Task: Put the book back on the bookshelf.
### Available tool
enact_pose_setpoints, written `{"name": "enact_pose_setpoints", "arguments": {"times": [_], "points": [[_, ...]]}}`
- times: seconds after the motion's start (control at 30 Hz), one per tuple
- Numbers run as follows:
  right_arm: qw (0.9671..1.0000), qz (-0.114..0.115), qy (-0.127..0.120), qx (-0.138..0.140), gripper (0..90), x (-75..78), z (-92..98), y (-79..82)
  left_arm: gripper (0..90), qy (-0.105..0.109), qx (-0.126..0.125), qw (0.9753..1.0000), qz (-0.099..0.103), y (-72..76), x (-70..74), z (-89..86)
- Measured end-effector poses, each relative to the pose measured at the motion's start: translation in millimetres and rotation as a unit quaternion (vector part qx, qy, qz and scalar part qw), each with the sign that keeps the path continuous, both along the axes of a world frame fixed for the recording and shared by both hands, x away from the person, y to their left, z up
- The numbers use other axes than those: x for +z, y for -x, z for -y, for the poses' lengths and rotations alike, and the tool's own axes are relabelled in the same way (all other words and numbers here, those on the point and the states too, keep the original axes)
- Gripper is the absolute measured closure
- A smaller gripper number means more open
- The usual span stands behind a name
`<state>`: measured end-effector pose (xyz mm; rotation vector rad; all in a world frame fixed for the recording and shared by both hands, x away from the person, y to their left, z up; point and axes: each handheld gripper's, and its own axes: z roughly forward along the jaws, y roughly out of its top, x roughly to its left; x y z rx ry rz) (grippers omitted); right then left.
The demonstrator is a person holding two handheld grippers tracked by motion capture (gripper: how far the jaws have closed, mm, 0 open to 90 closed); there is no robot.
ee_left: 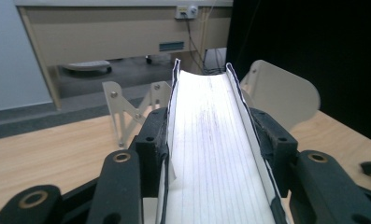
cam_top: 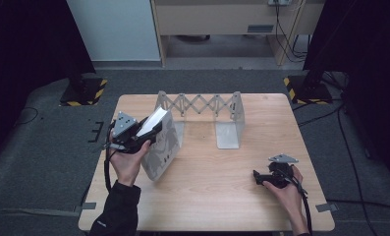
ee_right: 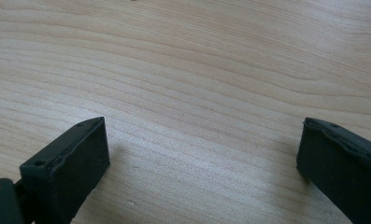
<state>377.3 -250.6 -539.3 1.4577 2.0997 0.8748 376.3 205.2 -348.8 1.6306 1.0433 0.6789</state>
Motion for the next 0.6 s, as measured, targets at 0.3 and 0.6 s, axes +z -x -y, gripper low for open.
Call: {"name": "enact_pose_setpoints", "arguments": {"times": [0.3, 0.6], "points": [[1.0000, 0.000, 0.000, 0.001, 2.8, 0.0, 0.1, 0.0, 52.2, 0.020, 0.032, 0.9993, 0.002, -39.3, 5.2, 2.9], [1.0000, -0.001, 0.000, 0.000, 2.7, 0.1, 0.0, 0.0, 52.2, 0.007, 0.062, 0.9980, 0.007, -73.8, 1.0, 17.0]]}}
